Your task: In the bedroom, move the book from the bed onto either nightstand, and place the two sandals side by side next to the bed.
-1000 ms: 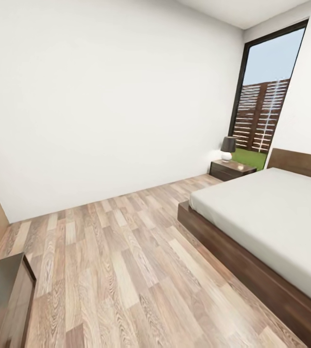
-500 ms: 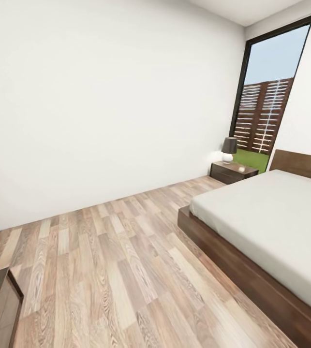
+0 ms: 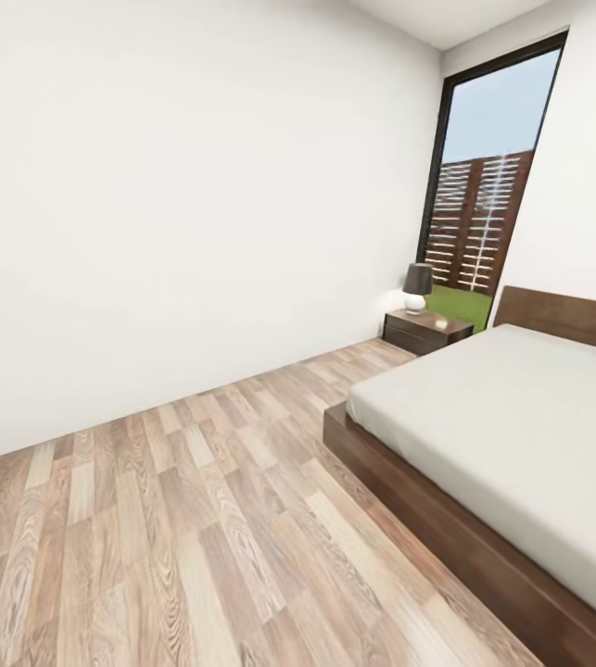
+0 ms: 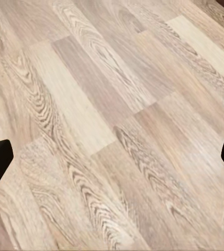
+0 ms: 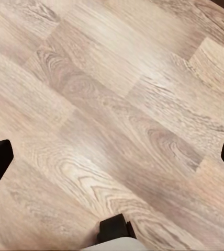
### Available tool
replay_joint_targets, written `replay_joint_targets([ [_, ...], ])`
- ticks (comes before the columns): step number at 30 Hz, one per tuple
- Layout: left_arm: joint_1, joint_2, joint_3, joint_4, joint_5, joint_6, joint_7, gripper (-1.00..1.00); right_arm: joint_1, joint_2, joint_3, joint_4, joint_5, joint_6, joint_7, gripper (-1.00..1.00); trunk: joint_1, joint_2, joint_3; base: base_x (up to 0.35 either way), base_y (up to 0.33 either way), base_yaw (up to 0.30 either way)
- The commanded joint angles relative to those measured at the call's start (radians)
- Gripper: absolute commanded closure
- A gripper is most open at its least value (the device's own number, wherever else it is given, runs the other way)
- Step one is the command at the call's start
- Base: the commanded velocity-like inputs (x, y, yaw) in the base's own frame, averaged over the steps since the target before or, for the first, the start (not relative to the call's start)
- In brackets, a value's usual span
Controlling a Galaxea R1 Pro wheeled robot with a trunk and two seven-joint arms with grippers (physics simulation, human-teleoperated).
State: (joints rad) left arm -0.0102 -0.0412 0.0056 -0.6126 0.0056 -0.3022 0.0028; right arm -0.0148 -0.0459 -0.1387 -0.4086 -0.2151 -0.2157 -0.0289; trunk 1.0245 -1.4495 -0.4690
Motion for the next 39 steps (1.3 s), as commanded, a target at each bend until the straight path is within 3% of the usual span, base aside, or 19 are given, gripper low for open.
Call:
replay_joint_targets([
  [1, -0.001, 0.000, 0.001, 0.001, 0.001, -0.003, 0.000, -1.00, -0.001, 0.000, 0.002, 0.001, -0.010, -0.004, 0.000, -1.00, 0.001, 0.000, -0.001, 0.326, 0.000, -0.009],
  [39, -0.001, 0.000, 0.000, 0.000, 0.001, -0.003, 0.000, -1.00, -0.001, -0.001, 0.002, 0.001, -0.010, -0.004, 0.000, -1.00, 0.001, 0.000, -0.001, 0.321, 0.000, -0.002],
])
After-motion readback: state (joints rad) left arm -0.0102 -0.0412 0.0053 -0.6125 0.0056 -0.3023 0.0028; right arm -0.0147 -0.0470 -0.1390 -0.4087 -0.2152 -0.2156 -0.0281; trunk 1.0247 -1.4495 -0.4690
